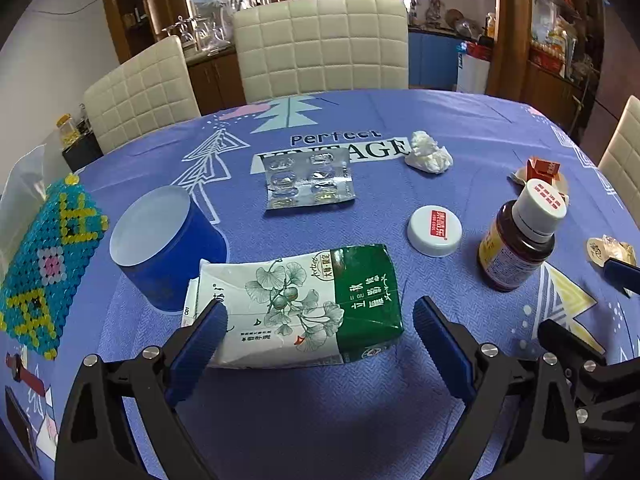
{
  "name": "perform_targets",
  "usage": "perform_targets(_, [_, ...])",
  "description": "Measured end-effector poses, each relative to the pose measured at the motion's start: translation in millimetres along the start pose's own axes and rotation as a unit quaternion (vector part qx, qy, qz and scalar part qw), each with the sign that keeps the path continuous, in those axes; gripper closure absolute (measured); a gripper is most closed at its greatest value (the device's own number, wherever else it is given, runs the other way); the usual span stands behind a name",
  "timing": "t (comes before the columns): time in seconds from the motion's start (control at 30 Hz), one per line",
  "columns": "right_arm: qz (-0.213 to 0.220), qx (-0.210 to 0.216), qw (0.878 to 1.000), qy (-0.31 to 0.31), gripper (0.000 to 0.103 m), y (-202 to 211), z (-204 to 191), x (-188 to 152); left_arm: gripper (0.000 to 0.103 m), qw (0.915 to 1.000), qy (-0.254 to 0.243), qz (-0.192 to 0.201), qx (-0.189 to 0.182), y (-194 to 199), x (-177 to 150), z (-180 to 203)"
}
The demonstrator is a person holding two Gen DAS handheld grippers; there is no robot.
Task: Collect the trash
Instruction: 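Grasp the green-and-white milk carton with the left tool while the right tool grasps the brown medicine bottle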
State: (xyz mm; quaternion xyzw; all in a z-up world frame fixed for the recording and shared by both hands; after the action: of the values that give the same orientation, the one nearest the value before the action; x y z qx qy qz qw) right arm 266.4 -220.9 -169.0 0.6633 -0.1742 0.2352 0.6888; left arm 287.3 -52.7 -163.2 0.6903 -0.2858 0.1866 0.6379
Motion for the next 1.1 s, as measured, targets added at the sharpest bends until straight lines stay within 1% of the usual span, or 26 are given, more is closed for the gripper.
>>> perform_targets(0.03, [0.004, -0.002, 1.000, 0.008, 0.004, -1.0, -4.1, 2.5, 0.024, 0.9999, -0.003, 0.006, 0.014, 2.2, -1.3, -1.6])
perform_targets(0.1, [0.010, -0.001, 1.000, 0.024, 0.008, -2.4, -13.4, 6.9, 0.033, 0.9998, -0.010, 0.013, 0.007, 8.4, -3.1, -1.0])
perform_targets(0.17, [0.012, 0.008, 0.999, 0.036, 0.014, -5.2, -23.9, 11.6, 0.053, 0.9994, -0.022, 0.026, 0.007, 19.0, -2.6, -0.2])
perform_targets(0.23, [0.016, 0.010, 0.999, 0.040, 0.020, -8.6, -30.6, 16.4, 0.061, 0.9991, -0.025, 0.033, 0.008, 29.4, -1.9, -2.7])
perform_targets(0.27, [0.016, 0.018, 0.999, 0.042, 0.023, -12.0, -35.6, 20.2, 0.065, 0.9991, -0.024, 0.034, 0.006, 32.4, -1.7, -4.7])
perform_targets(0.3, [0.017, 0.024, 0.999, 0.042, 0.026, -14.1, -38.2, 22.1, 0.067, 0.9992, -0.023, 0.034, 0.002, 34.5, -1.6, -6.8])
perform_targets(0.33, [0.016, 0.025, 0.999, 0.043, 0.035, -17.0, -40.7, 24.0, 0.070, 0.9992, -0.020, 0.034, -0.002, 36.7, -1.7, -9.5])
perform_targets(0.37, [0.009, 0.027, 0.999, 0.043, 0.047, -22.1, -43.6, 25.5, 0.073, 0.9993, -0.018, 0.034, -0.005, 37.3, -1.7, -11.7])
perform_targets(0.43, [0.010, 0.041, 0.998, 0.037, 0.057, -24.1, -47.1, 27.2, 0.078, 0.9994, -0.010, 0.030, -0.013, 38.5, -2.6, -17.1])
perform_targets(0.53, [0.022, 0.027, 0.998, 0.057, 0.057, -16.8, -54.7, 22.3, 0.082, 0.9992, -0.001, 0.037, -0.014, 47.1, -5.5, -26.5])
perform_targets(0.63, [0.034, 0.016, 0.996, 0.079, 0.057, -2.5, -60.6, 13.5, 0.088, 0.9986, 0.005, 0.048, -0.020, 61.6, -8.2, -32.5])
perform_targets(0.8, [0.044, 0.014, 0.995, 0.089, 0.057, 22.3, -60.2, -2.4, 0.090, 0.9976, 0.020, 0.053, -0.040, 83.6, -15.5, -40.9])
perform_targets(0.83, [0.045, 0.015, 0.995, 0.087, 0.057, 28.5, -58.7, -5.6, 0.090, 0.9971, 0.023, 0.052, -0.050, 88.3, -17.6, -40.7])
perform_targets(0.97, [0.057, 0.017, 0.995, 0.079, 0.057, 55.5, -49.9, -21.9, 0.090, 0.9963, 0.018, 0.053, -0.065, 102.9, -26.3, -28.4])
perform_targets(1.1, [0.061, 0.014, 0.996, 0.059, 0.057, 80.1, -30.6, -45.0, 0.091, 0.9949, -0.004, 0.064, -0.078, 123.1, -34.0, 0.8])
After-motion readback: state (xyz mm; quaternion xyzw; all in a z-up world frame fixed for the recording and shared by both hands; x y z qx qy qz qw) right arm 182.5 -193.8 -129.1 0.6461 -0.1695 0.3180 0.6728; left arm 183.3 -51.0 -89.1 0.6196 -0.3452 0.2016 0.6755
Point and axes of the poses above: each gripper's, at about its wrist camera, not at the fingertips, and y roughly against the way its jaws point, z to its right, x to its top, the point moved 7 cm from there along -y, roughly the way its jaws point, and after that the axes turned 1 degree about -z, right-handed, at the moved point
